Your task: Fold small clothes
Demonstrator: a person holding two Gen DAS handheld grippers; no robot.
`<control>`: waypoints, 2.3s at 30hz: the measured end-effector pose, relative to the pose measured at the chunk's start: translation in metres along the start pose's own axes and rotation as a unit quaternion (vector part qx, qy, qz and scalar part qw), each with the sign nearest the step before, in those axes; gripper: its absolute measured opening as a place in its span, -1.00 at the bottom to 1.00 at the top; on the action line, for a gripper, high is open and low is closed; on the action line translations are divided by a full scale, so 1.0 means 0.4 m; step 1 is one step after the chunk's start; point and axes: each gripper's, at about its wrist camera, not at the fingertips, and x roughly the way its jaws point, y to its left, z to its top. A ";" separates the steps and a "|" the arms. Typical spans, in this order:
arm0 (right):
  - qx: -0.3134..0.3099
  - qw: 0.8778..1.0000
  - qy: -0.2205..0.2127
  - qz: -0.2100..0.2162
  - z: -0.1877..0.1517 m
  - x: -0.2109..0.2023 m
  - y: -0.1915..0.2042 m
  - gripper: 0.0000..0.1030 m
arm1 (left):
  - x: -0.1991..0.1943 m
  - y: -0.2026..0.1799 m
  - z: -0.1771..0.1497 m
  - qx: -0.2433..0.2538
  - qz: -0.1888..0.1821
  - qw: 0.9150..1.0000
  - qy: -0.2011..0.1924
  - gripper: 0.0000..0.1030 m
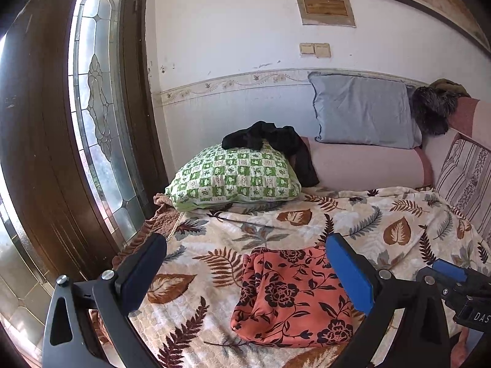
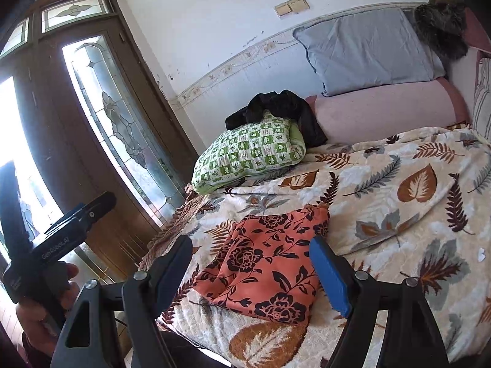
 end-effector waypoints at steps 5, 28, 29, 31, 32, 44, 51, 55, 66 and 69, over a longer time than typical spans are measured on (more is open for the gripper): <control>0.014 1.000 -0.002 -0.001 0.002 -0.003 -0.018 0.57 | 0.010 -0.010 -0.002 0.001 0.002 1.000 0.008 1.00; 0.026 1.000 0.002 -0.005 -0.003 -0.009 -0.048 0.57 | 0.043 -0.014 -0.013 -0.002 0.026 0.999 0.037 1.00; 0.024 1.000 0.002 -0.005 -0.003 -0.008 -0.046 0.57 | 0.043 -0.012 -0.014 -0.003 0.027 0.999 0.037 1.00; 0.023 1.000 0.003 -0.004 -0.005 -0.007 -0.042 0.57 | 0.043 -0.007 -0.016 -0.006 0.028 0.999 0.037 1.00; 0.023 1.000 0.004 -0.003 -0.006 -0.006 -0.040 0.57 | 0.043 -0.003 -0.017 -0.007 0.029 0.999 0.038 1.00; 0.010 1.000 0.002 0.003 -0.008 -0.007 -0.006 0.59 | 0.038 0.014 -0.019 -0.016 0.033 0.999 0.037 1.00; -0.002 1.000 -0.001 0.005 -0.010 -0.008 0.026 0.62 | 0.029 0.025 -0.022 -0.021 0.034 0.999 0.031 1.00; -0.009 1.000 0.003 0.006 -0.016 -0.002 0.041 0.62 | 0.030 0.031 -0.025 -0.023 0.036 0.999 0.030 1.00; -0.014 1.000 0.015 0.008 -0.031 0.022 0.058 0.62 | 0.041 0.036 -0.034 -0.026 0.036 0.998 0.034 1.00; -0.011 1.000 0.017 0.010 -0.033 0.027 0.058 0.62 | 0.044 0.037 -0.034 -0.027 0.037 0.998 0.035 1.00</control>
